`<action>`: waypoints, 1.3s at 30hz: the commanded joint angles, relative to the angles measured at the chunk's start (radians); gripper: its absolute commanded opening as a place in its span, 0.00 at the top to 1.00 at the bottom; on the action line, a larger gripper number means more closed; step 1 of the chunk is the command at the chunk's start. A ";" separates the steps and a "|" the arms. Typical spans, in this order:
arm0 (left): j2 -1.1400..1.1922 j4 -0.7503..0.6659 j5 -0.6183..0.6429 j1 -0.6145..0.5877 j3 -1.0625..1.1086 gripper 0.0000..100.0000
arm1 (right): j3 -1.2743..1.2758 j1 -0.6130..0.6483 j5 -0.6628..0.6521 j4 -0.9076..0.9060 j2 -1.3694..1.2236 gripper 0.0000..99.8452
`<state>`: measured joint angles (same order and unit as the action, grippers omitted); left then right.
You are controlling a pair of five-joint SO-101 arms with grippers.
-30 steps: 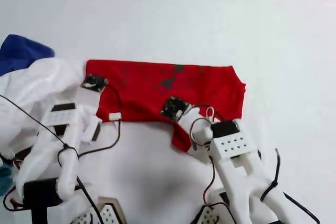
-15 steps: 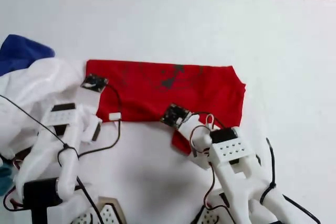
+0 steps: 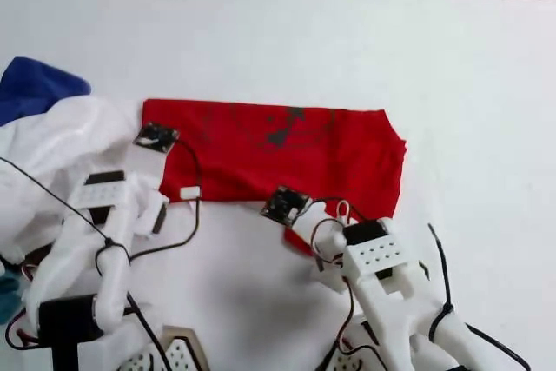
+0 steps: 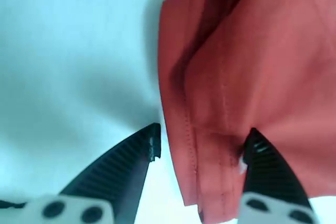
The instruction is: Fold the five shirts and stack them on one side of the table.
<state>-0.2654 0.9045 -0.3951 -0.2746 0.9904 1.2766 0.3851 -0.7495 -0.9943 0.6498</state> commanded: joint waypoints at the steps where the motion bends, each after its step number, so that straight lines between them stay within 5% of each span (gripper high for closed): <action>1: -0.023 -0.020 0.005 -0.008 -0.001 0.97 | 0.000 0.007 -0.006 0.005 0.016 0.75; 18: -0.023 -0.020 0.005 -0.008 0.001 0.97 | -0.250 -0.077 -0.006 -0.047 -0.429 0.76; 23: -0.023 -0.020 0.005 -0.008 0.001 0.97 | -0.258 -0.084 -0.006 -0.044 -0.429 1.00; 30: -0.023 -0.020 0.005 -0.008 0.001 0.97 | -0.373 -0.130 -0.009 -0.085 -0.429 0.98; 39: -0.023 -0.020 0.005 -0.008 0.001 0.97 | -0.736 -0.213 -0.186 -0.349 -0.438 0.98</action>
<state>-0.2654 0.9045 -0.3951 -0.2746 0.9904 0.6767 0.2163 -0.9030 -1.2965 0.2156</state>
